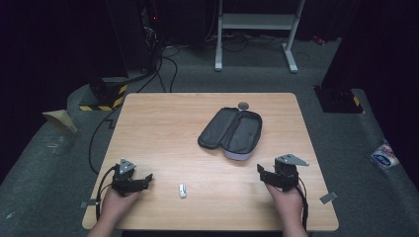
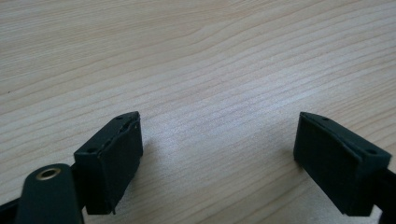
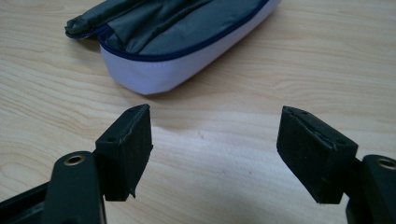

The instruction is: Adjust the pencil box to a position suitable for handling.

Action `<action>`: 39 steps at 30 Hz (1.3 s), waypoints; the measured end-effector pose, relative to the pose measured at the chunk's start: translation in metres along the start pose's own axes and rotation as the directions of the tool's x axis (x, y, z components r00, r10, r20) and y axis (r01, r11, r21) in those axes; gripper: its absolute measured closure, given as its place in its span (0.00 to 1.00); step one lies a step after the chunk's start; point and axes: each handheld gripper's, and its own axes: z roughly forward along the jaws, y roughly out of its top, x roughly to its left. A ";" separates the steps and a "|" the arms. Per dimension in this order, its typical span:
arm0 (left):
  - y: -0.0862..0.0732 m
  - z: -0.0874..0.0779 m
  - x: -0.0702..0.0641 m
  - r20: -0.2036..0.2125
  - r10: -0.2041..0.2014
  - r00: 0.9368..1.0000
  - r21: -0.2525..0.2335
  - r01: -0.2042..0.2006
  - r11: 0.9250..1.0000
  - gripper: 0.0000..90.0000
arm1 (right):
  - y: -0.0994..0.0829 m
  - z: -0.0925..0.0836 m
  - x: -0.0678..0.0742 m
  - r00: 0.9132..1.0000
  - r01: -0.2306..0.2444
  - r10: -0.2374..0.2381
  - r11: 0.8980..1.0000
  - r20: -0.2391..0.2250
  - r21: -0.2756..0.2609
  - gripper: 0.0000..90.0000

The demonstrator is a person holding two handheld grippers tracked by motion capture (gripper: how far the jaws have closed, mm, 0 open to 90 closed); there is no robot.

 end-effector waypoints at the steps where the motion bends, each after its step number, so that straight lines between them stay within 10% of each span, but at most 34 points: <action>1: 0.000 0.000 0.000 0.000 -0.001 1.000 0.000 0.001 1.000 0.16 | 0.003 0.001 0.002 1.000 0.010 -0.010 1.000 -0.001 0.002 0.29; 23: 0.000 0.000 0.000 0.010 0.009 1.000 0.000 -0.009 1.000 0.16 | 0.052 0.036 0.038 0.994 0.053 -0.055 0.998 -0.098 -0.023 0.41; 39: 0.001 0.001 0.000 0.017 0.011 1.000 0.002 -0.011 1.000 0.16 | 0.049 0.067 0.055 0.987 0.088 -0.083 0.996 -0.140 0.029 0.55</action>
